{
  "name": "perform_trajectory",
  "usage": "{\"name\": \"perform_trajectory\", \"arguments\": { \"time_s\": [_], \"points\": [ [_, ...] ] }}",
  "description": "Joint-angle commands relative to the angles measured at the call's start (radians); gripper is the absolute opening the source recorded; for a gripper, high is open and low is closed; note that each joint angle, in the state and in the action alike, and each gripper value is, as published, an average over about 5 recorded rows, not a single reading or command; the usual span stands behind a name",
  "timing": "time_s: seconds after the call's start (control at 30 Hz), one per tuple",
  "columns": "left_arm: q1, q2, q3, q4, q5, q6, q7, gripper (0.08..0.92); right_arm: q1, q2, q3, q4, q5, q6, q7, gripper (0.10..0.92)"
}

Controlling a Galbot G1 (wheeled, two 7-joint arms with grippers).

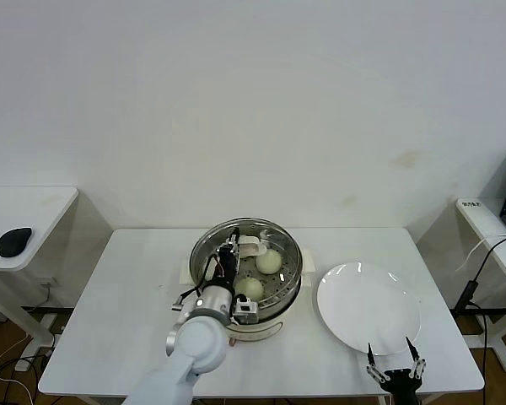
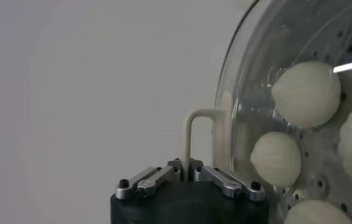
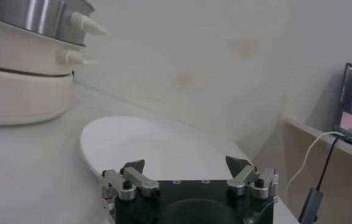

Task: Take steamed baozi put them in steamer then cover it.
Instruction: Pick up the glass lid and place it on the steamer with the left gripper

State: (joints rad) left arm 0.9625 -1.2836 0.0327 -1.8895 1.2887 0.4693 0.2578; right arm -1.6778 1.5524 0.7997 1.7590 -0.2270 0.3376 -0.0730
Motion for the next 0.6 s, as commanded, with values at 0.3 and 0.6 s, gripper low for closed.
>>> {"name": "perform_trajectory", "arguments": {
  "time_s": [0.3, 0.6],
  "points": [
    [0.005, -0.026, 0.002, 0.034, 0.028, -0.014, -0.004, 0.149, 0.001, -0.004, -0.002, -0.015, -0.002, 0.005, 0.001, 0.823],
    [0.006, -0.033, 0.006, 0.046, 0.047, -0.025, -0.009, 0.149, 0.003, -0.006, -0.008, -0.022, -0.001, 0.005, 0.001, 0.823]
  ]
}}
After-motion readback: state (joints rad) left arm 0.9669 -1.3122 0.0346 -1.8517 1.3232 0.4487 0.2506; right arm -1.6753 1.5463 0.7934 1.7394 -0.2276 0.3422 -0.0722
